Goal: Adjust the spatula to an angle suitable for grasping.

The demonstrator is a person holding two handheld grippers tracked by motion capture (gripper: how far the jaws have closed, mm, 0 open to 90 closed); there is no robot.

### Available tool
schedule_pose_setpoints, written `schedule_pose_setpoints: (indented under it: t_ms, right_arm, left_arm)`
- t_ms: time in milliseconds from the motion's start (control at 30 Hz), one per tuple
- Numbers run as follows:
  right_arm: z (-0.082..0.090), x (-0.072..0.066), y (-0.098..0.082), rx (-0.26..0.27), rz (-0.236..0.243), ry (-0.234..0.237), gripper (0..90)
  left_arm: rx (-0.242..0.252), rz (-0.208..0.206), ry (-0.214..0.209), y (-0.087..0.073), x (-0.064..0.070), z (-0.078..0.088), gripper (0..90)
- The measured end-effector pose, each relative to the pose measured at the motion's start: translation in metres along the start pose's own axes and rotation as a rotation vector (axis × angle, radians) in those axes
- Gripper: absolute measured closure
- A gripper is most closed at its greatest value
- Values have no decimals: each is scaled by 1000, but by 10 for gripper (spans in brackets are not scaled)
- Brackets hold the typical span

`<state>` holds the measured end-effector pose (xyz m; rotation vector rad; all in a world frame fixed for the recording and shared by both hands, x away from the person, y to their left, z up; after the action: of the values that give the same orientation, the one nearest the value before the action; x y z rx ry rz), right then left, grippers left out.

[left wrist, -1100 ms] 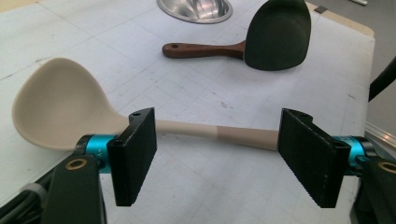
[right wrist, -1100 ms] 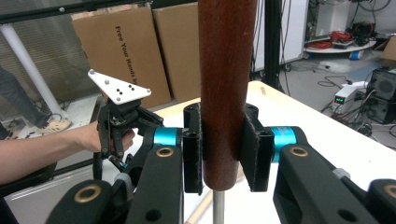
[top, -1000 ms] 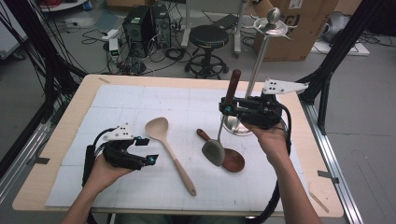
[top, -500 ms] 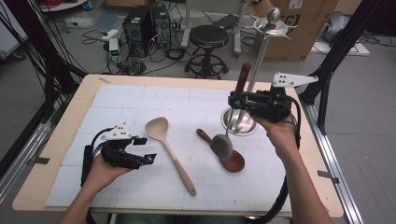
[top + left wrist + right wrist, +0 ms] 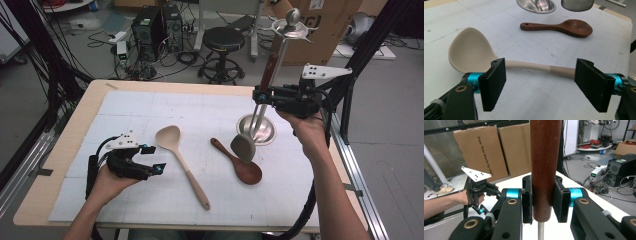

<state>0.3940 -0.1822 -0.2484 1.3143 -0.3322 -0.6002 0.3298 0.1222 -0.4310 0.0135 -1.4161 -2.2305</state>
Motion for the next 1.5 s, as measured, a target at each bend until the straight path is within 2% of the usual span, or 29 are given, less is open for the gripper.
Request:
schedule_pose_setpoints:
  t_ms: [733,1033,1500]
  right_arm:
    - [-3,9,23,2,22,-13,733]
    - [-3,9,26,0,29,-1,733]
    - [-4,21,23,-8,6,-12,733]
  left_arm:
    - [9,6,-1,0,-3,1,259]
    - [11,-1,-4,0,-2,1,259]
    - [21,-2,-5,1,-2,2,259]
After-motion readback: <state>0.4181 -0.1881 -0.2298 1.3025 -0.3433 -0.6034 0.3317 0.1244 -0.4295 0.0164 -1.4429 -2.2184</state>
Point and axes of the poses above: each handheld gripper's, and its own axes: z roughly backward along the jaws, y roughly out of its top, x roughly to its right, the point moved 9 cm from there along -z, roughly forward along the jaws, and after that the axes turned 11 degrees about -y, right-handed, at the moved point
